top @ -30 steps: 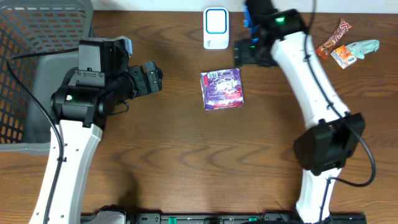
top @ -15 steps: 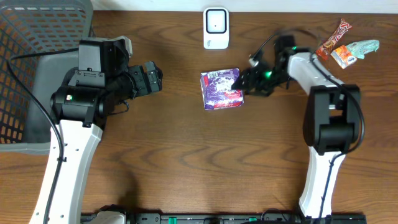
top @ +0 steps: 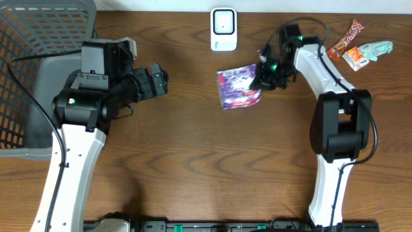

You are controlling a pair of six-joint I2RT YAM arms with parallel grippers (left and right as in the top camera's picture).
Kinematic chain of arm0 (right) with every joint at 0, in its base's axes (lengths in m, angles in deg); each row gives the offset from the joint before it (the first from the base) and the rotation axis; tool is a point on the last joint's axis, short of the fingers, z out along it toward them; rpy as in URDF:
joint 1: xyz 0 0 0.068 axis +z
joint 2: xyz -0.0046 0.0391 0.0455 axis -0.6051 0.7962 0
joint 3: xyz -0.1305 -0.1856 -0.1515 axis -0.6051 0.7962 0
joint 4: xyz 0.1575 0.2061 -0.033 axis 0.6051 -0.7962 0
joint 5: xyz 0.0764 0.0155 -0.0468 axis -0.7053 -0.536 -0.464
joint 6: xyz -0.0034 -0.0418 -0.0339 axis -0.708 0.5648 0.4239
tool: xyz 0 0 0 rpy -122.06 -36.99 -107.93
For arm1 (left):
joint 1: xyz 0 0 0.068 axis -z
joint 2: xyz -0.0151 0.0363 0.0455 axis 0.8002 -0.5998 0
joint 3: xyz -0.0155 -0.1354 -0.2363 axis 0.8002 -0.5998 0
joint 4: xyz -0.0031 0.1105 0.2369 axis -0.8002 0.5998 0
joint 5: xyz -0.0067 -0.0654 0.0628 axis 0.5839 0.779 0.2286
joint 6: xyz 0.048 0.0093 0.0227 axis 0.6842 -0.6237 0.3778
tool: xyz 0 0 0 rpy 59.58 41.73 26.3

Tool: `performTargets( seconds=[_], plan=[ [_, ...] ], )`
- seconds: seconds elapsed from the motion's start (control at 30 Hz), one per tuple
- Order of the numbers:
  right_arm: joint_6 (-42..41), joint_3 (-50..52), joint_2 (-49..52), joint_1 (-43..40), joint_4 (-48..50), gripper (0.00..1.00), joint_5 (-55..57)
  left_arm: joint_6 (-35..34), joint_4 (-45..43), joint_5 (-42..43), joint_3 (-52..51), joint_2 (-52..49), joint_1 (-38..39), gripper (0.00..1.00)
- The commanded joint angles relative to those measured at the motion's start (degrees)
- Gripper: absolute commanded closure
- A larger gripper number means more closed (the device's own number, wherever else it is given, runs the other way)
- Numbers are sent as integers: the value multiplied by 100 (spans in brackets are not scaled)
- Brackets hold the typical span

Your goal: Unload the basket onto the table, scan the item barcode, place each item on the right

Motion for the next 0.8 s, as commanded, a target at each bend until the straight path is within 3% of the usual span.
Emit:
performTargets(
  seconds=[0.0, 0.1, 0.17, 0.33, 0.5, 0.53, 0.57, 0.63, 0.77],
  plan=[
    [-852, -472, -614, 619, -455, 99, 3823, 57, 7, -37, -2, 50, -15, 2],
    [-1408, -466, -632, 1165, -938, 99, 5934, 57, 7, -37, -2, 50, -15, 2],
    [-1563, -299, -577, 1484, -1080, 99, 6457, 57, 7, -37, 0, 50, -15, 2],
    [-1882, 267, -437, 2120, -837, 98, 6376, 57, 7, -37, -2, 50, -15, 2],
    [-1755, 332, -356, 2677, -214, 91, 4631, 57, 7, -37, -2, 50, -15, 2],
    [-1714, 328, -356, 2754, -92, 88, 4301, 57, 7, -37, 0, 50, -15, 2],
    [-1687, 295, -363, 2822, 2, 75, 4017, 57, 7, -37, 0, 50, -15, 2],
    [-1681, 70, -372, 2911, 63, 19, 3650, 57, 7, -37, 0, 50, -15, 2],
    [-1528, -848, -413, 2789, -378, 19, 3595, 57, 7, -37, 0, 50, -15, 2]
  ],
)
